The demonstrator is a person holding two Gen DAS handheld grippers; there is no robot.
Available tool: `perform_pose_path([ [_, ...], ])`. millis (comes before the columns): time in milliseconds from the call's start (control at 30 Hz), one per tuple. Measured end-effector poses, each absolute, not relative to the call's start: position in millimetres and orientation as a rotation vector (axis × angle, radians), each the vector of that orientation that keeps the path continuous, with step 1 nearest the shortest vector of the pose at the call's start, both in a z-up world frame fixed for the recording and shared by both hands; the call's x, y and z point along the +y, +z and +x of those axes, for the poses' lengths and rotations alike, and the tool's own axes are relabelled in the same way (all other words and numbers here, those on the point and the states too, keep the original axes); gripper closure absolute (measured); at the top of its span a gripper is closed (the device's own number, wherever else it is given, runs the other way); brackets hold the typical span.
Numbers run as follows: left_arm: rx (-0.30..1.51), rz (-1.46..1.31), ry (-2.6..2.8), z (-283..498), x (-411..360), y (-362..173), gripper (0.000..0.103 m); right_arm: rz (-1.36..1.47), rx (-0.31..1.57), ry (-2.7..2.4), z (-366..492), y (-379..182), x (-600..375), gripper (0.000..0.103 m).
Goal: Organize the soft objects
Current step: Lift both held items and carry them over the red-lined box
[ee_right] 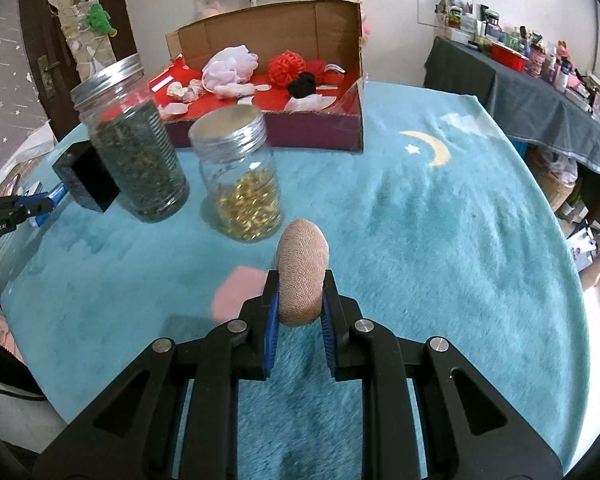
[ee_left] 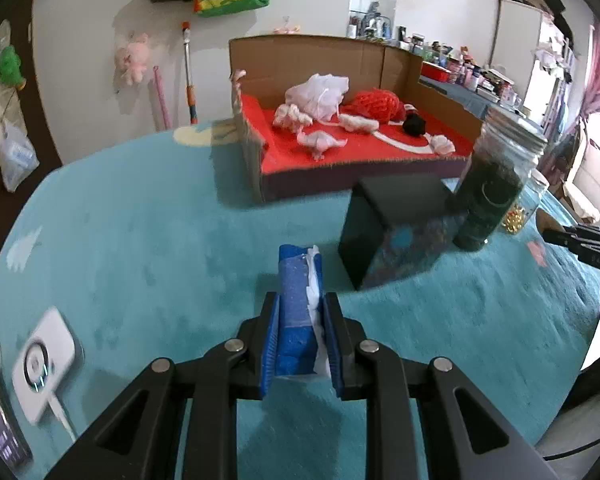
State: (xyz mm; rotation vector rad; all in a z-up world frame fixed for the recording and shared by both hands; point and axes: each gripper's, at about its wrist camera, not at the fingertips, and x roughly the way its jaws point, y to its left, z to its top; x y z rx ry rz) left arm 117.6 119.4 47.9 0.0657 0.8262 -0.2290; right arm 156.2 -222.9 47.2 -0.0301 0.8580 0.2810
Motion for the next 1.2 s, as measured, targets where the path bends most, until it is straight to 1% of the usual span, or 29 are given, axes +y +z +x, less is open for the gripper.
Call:
perform_pose_path([
  [533, 0.818, 0.194, -0.338, 181, 118, 57, 0.08, -0.188, 0.846, 0.391, 214, 65, -216, 0.085],
  [900, 0.805, 0.223, -0.426, 196, 110, 70, 0.08, -0.155, 0.846, 0.484, 244, 74, -219, 0.085],
  [1200, 0.787, 0.18, -0.518, 218, 97, 90, 0.08, -0.145, 0.826, 0.57, 263, 92, -213, 0.085],
])
